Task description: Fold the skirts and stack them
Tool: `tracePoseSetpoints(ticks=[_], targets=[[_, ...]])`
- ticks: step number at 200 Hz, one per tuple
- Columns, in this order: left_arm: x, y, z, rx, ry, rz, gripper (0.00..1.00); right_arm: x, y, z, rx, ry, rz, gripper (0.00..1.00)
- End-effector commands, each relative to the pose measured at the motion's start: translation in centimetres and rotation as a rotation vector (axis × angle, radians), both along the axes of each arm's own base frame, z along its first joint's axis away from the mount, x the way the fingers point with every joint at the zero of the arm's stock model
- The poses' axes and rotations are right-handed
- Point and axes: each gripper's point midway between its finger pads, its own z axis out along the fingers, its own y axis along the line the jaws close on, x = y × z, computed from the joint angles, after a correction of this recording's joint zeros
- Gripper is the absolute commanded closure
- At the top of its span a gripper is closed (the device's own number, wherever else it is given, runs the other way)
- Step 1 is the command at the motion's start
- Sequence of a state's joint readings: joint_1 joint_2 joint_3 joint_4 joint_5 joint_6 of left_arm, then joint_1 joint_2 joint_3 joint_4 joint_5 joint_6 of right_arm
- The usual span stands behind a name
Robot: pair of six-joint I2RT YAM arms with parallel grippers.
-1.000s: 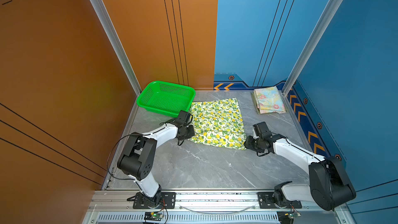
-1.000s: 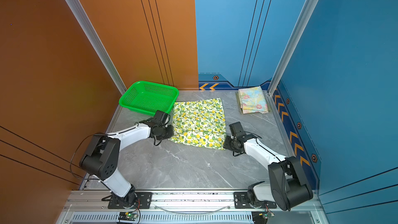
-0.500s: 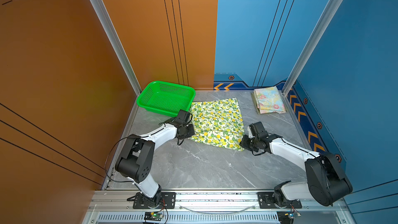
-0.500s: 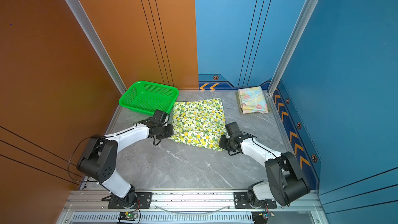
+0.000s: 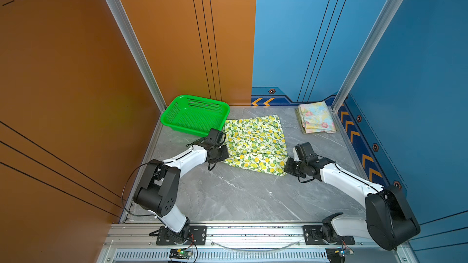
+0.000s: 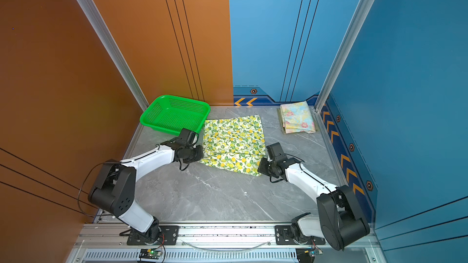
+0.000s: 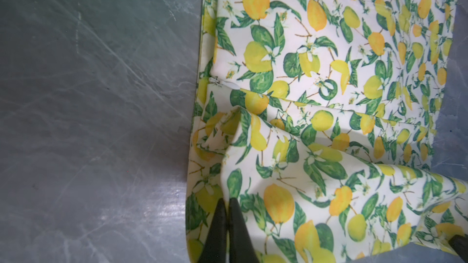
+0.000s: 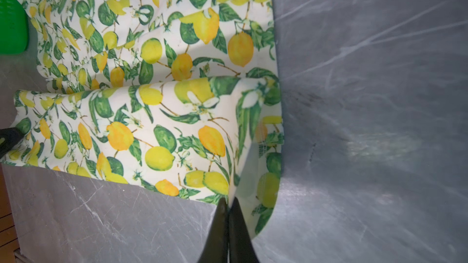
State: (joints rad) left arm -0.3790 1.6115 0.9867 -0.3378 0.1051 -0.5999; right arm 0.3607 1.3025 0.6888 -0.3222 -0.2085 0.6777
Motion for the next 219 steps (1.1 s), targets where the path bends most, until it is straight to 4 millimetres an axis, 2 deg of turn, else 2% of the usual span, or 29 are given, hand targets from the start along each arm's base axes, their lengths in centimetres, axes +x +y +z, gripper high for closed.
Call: tracePoseSetpoints(ticks=[1,22,25,49,79,104,129,151,160,197,202,219], targets=[[-0.1,0.4,2.5,0.014,-0.043,0.007,1.0,1.2,-1.0,3.4,-0.007,-0.092,-0.025,1.0],[-0.4,0.5,4.4,0.009,-0.074,0.007,1.0,1.6,-1.9,6.3,0.021,-0.157,-0.051,1.0],[0.2,0.2,5.7,0.0,-0.104,0.007,1.0,1.7,-2.0,6.7,0.022,-0.167,-0.054,1.0],[0.1,0.1,10.0,-0.015,-0.181,0.0,1.0,2.2,-3.5,11.9,0.034,-0.285,-0.089,1.0],[-0.5,0.2,17.9,-0.027,-0.326,-0.01,1.0,2.2,-5.4,20.4,0.031,-0.465,-0.121,1.0],[-1.5,0.3,24.8,-0.046,-0.447,-0.021,1.0,1.3,-6.5,28.0,0.044,-0.611,-0.136,1.0],[-1.9,0.4,30.1,-0.056,-0.535,-0.03,1.0,0.4,-7.3,34.9,0.058,-0.723,-0.148,1.0],[-1.0,0.6,32.5,-0.032,-0.569,-0.032,1.0,1.2,-7.6,38.9,0.091,-0.775,-0.152,1.0],[-0.2,0.8,33.0,-0.033,-0.574,-0.027,1.0,2.1,-7.8,39.9,0.092,-0.786,-0.158,1.0],[5.0,0.0,33.8,-0.093,-0.552,-0.034,1.0,7.7,-8.8,42.0,0.127,-0.819,-0.18,1.0],[5.7,-0.1,34.0,-0.104,-0.551,-0.034,1.0,8.3,-8.9,43.1,0.134,-0.843,-0.183,1.0],[7.8,-0.6,35.0,-0.135,-0.557,-0.039,1.0,10.7,-9.1,44.6,0.157,-0.864,-0.176,1.0]])
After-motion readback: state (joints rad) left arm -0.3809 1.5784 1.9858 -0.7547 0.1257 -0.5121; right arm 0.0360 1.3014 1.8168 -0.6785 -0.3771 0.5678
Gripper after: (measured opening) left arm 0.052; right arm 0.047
